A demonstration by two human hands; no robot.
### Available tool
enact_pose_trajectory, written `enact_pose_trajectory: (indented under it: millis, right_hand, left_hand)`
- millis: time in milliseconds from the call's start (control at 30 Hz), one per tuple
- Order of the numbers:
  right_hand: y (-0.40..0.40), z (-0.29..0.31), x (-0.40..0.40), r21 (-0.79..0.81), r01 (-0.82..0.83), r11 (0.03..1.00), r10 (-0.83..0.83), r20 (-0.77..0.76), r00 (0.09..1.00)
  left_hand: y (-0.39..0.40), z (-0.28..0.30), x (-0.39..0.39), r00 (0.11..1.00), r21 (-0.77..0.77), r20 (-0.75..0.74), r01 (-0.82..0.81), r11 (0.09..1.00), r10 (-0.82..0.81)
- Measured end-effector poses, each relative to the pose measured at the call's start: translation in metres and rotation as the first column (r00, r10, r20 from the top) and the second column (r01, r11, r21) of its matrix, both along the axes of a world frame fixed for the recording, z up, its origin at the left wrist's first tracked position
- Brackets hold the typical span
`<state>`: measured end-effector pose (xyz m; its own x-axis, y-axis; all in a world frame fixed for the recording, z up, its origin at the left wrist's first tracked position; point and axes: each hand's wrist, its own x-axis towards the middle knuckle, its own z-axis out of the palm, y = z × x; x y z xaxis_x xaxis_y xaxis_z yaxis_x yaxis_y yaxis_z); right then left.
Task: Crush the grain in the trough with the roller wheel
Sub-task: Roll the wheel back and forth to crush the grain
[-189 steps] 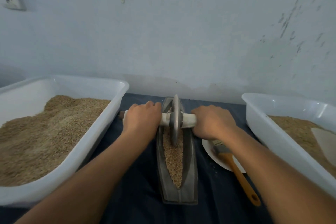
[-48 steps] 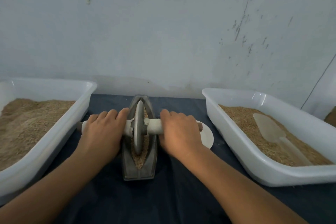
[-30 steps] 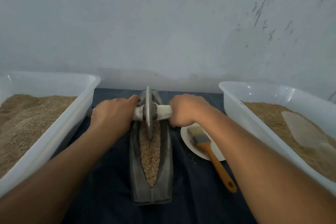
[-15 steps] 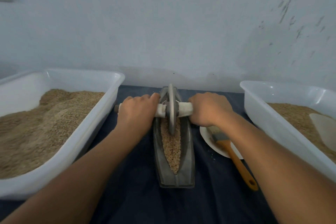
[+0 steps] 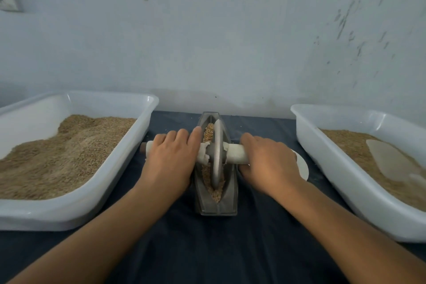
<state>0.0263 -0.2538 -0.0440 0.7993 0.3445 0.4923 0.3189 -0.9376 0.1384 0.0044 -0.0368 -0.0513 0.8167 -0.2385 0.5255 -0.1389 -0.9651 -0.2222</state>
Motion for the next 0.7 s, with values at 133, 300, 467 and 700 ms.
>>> enact_pose_trajectory:
  millis: [133, 300, 467, 700]
  right_hand:
    - [0.002, -0.001, -0.003, -0.019, 0.007, 1.0, -0.005, 0.074, 0.997]
    - [0.007, 0.002, 0.016, -0.052, 0.07, 0.996, -0.067, 0.057, 0.996]
    - [0.012, 0.018, 0.053, -0.108, 0.068, 0.992, -0.085, -0.161, 0.983]
    - [0.014, 0.037, 0.09, -0.109, 0.054, 0.993, -0.102, -0.501, 0.86]
  left_hand:
    - [0.0, -0.002, 0.0, 1.0, -0.023, -0.009, -0.003, 1.0, 0.002]
    - [0.006, -0.004, 0.015, 1.0, -0.093, -0.029, 0.007, 0.996, -0.01]
    - [0.008, -0.004, 0.041, 1.0, -0.117, -0.018, -0.007, 0.993, 0.005]
    - [0.005, 0.004, 0.082, 0.997, 0.0, -0.002, -0.078, 0.997, 0.078]
